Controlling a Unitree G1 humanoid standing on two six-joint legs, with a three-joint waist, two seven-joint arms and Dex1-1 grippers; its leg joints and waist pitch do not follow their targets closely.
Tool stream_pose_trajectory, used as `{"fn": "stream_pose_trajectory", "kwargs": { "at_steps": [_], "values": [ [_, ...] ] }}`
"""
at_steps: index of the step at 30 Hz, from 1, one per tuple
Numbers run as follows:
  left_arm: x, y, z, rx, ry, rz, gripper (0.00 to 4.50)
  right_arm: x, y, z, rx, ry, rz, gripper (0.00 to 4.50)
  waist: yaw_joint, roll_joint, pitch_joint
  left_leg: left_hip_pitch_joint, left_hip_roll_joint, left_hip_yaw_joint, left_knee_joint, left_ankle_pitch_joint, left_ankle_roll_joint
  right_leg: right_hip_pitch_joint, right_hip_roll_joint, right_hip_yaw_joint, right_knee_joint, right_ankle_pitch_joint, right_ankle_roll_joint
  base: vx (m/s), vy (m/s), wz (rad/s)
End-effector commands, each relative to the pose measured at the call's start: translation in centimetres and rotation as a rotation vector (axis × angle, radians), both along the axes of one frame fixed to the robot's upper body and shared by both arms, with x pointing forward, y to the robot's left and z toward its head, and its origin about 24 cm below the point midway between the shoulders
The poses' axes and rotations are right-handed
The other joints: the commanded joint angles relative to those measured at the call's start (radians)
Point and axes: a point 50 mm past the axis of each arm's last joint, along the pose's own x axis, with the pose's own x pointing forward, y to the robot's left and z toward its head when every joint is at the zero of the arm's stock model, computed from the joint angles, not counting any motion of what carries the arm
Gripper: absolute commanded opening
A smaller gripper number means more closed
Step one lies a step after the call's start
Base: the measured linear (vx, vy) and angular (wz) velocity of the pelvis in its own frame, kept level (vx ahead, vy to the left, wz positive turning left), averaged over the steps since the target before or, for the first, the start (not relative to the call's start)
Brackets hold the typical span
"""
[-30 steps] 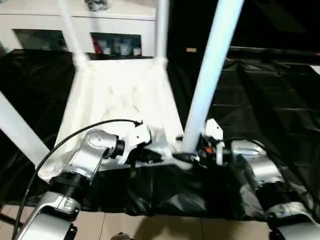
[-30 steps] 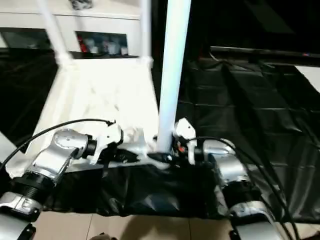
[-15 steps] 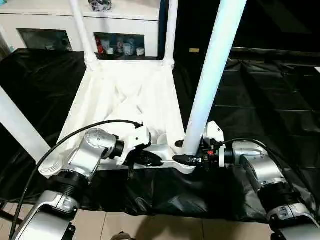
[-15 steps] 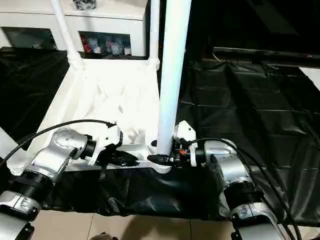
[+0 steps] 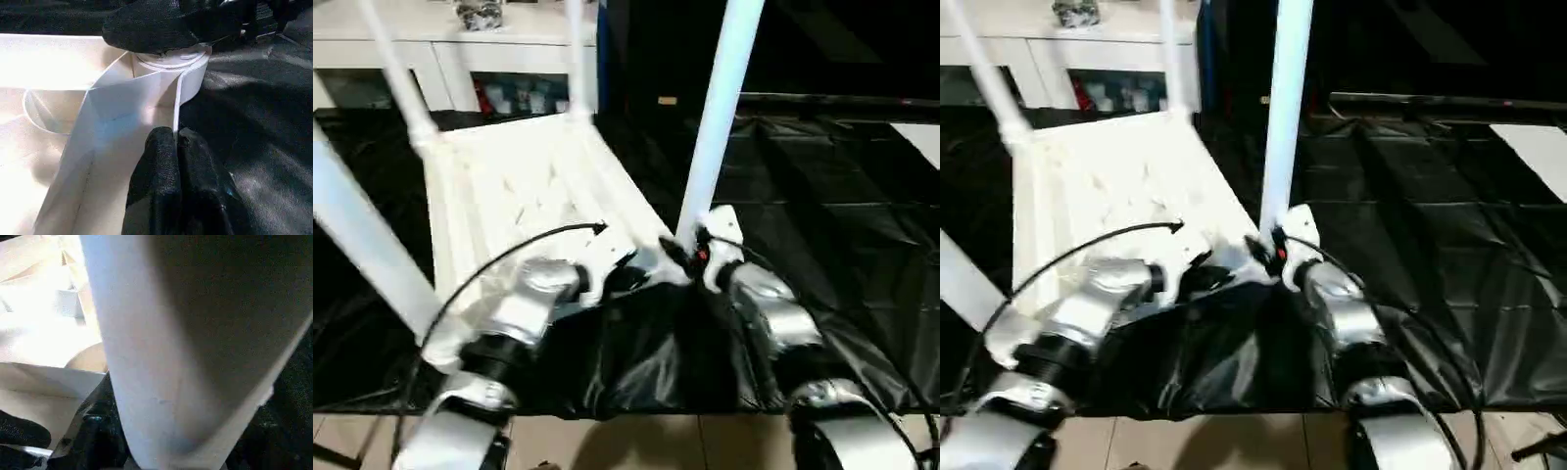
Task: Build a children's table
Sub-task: Rotate leg to tighten
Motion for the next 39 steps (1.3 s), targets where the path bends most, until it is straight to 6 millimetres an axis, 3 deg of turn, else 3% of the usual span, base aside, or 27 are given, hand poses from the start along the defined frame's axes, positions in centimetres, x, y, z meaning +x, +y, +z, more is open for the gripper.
{"fn": "stream_pose_trajectory", "kwargs": {
  "at_steps": [1, 6, 9, 12, 15, 19, 22, 26, 32, 33, 35, 36, 39],
  "values": [
    [0.0, -4.0, 1.7, -0.069, -0.063, -0.059, 0.00, -2.9, 6.4, -2.5, 0.082, 0.140, 0.261, 2.53, 0.000, 0.001, -0.044, 0.006, 0.036, -0.025, -0.073, -0.367, 0.013, 0.027, -0.059, 0.040, -0.100, -0.444, -0.130, 0.000, 0.000, 0.00],
    [-0.4, -2.8, 1.7, -0.059, -0.063, -0.151, 0.00, -2.8, 5.1, -1.7, 0.117, 0.114, 0.341, 2.95, 0.002, 0.004, -0.045, 0.002, 0.038, -0.026, -0.076, -0.366, 0.021, 0.032, -0.058, 0.040, -0.096, -0.397, -0.143, 0.000, 0.000, 0.00],
    [-0.8, -2.0, 1.9, -0.061, -0.062, -0.227, 0.00, -3.1, 4.0, -1.4, 0.064, 0.074, 0.440, 3.07, 0.003, 0.005, -0.049, -0.001, 0.038, -0.023, -0.072, -0.333, 0.030, 0.036, -0.057, 0.042, -0.088, -0.321, -0.162, 0.000, 0.000, 0.00],
    [-1.1, -1.1, 2.0, -0.053, -0.050, -0.300, 0.00, -3.6, 2.8, -1.0, 0.055, 0.059, 0.552, 3.07, 0.007, 0.007, -0.056, -0.004, 0.040, -0.017, -0.063, -0.240, 0.061, 0.044, -0.053, 0.042, -0.064, -0.133, -0.223, 0.000, 0.000, 0.00],
    [-1.7, -0.3, 2.1, -0.047, -0.018, -0.385, 0.00, -4.2, 1.8, -0.7, 0.038, 0.059, 0.670, 3.07, 0.015, 0.011, -0.058, -0.005, 0.041, -0.011, -0.053, -0.175, 0.090, 0.048, -0.050, 0.037, -0.050, -0.013, -0.271, 0.000, 0.000, 0.00],
    [-1.9, 0.7, 2.0, -0.020, 0.015, -0.443, 0.00, -5.5, 0.8, -0.8, 0.015, 0.112, 0.837, 3.07, 0.029, 0.015, -0.053, 0.003, 0.045, -0.010, -0.056, -0.219, 0.088, 0.047, -0.051, 0.036, -0.057, -0.077, -0.272, 0.000, 0.000, 0.00],
    [-1.9, 0.9, 2.0, -0.013, 0.024, -0.454, 0.00, -6.0, 0.4, -0.8, 0.016, 0.154, 0.905, 3.07, 0.037, 0.021, -0.047, 0.010, 0.048, -0.011, -0.064, -0.286, 0.057, 0.042, -0.054, 0.040, -0.067, -0.187, -0.254, 0.000, 0.000, 0.00],
    [-1.9, 1.2, 2.1, -0.008, 0.035, -0.475, 0.00, -6.6, 0.2, -1.0, -0.004, 0.202, 0.983, 2.94, 0.043, 0.016, -0.045, 0.008, 0.048, -0.014, -0.068, -0.312, 0.033, 0.043, -0.058, 0.042, -0.074, -0.274, -0.224, 0.000, 0.000, 0.00],
    [-2.0, 1.6, 2.1, -0.004, 0.053, -0.495, 0.00, -7.0, 0.4, -1.0, -0.021, 0.237, 1.058, 2.51, 0.052, 0.008, -0.048, 0.005, 0.047, -0.013, -0.064, -0.249, 0.045, 0.042, -0.060, 0.043, -0.070, -0.269, -0.209, 0.000, 0.000, 0.00],
    [-2.0, 1.7, 2.1, -0.003, 0.055, -0.495, 0.00, -7.1, 0.4, -0.9, -0.022, 0.241, 1.071, 2.40, 0.053, 0.014, -0.049, 0.004, 0.046, -0.013, -0.063, -0.240, 0.049, 0.043, -0.060, 0.042, -0.068, -0.253, -0.211, 0.000, 0.000, 0.00],
    [-2.1, 1.8, 2.1, -0.002, 0.056, -0.494, 0.00, -7.1, 0.4, -0.9, -0.026, 0.243, 1.074, 2.24, 0.054, 0.013, -0.052, 0.003, 0.046, -0.013, -0.061, -0.224, 0.054, 0.043, -0.058, 0.042, -0.063, -0.212, -0.219, 0.000, 0.000, 0.00],
    [-2.1, 1.8, 2.0, -0.002, 0.056, -0.492, 0.00, -7.1, 0.3, -1.0, -0.022, 0.243, 1.064, 2.24, 0.054, 0.019, -0.052, 0.003, 0.046, -0.013, -0.061, -0.218, 0.055, 0.042, -0.057, 0.041, -0.061, -0.190, -0.227, 0.000, 0.000, 0.00],
    [-2.1, 1.9, 2.0, -0.003, 0.055, -0.489, 0.00, -7.1, 0.4, -1.0, -0.014, 0.242, 1.054, 2.14, 0.053, 0.016, -0.051, 0.002, 0.045, -0.012, -0.060, -0.229, 0.056, 0.044, -0.058, 0.041, -0.064, -0.205, -0.229, 0.000, 0.000, 0.00]
  ]
}}
